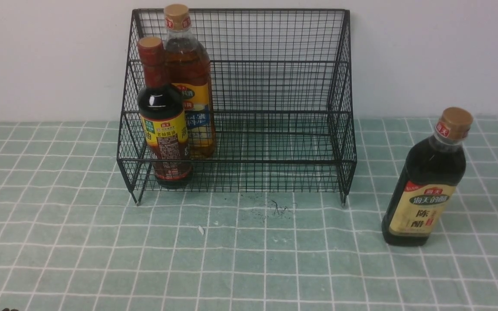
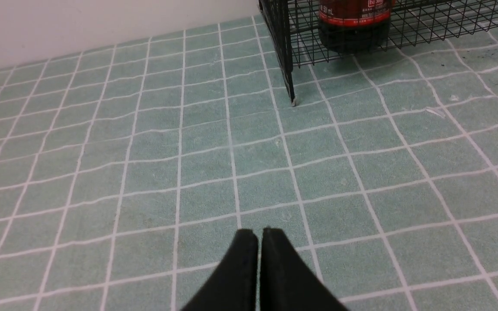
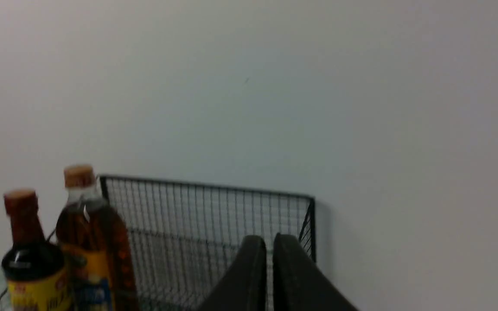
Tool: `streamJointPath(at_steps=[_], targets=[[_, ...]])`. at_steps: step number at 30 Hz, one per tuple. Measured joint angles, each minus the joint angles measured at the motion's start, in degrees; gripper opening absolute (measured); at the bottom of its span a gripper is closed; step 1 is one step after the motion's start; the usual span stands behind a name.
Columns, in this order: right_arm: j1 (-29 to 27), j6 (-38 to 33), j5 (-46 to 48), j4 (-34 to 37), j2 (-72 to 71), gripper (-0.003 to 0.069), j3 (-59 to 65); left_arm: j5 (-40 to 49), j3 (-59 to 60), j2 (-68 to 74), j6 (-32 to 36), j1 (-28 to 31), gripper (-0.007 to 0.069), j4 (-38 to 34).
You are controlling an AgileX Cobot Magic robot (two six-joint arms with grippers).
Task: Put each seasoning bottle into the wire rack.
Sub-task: Use the right arm to grab the condiment bottle closest to it
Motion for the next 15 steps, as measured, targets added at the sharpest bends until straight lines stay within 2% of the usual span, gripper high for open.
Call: streamJointPath(at_steps=[3,5,6,7,11,12,15], targets=[[0.0,5.28,-1.11,-3.95,7.94,0.0145,-2.7,0.0,0.0,0.0,0.0,0.0,-0.0006,0.0],[0.0,7.62,-1.11,-4.75,12.78,0.0232,-4.19,0.0,0.0,0.0,0.0,0.0,-0.0006,0.0],[0.0,7.85,-1.11,-4.75,13.59,0.0241,-4.32,0.0,0.0,0.0,0.0,0.0,-0.0006,0.0],[0.0,8.23,-0.94,-4.93,16.39,0.0325,-5.35,0.0,0.0,0.0,0.0,0.0,-0.0006,0.0],[0.0,7.78,1.24,-4.95,19.59,0.0455,-6.57,0.0,0.0,0.0,0.0,0.0,-0.0006,0.0],[0.0,6.78,3.89,-4.95,20.62,0.0511,-6.84,0.0,0.0,0.0,0.0,0.0,-0.0006,0.0],[0.0,6.49,8.15,-4.95,21.84,0.0576,-6.97,0.0,0.0,0.0,0.0,0.0,-0.0006,0.0]])
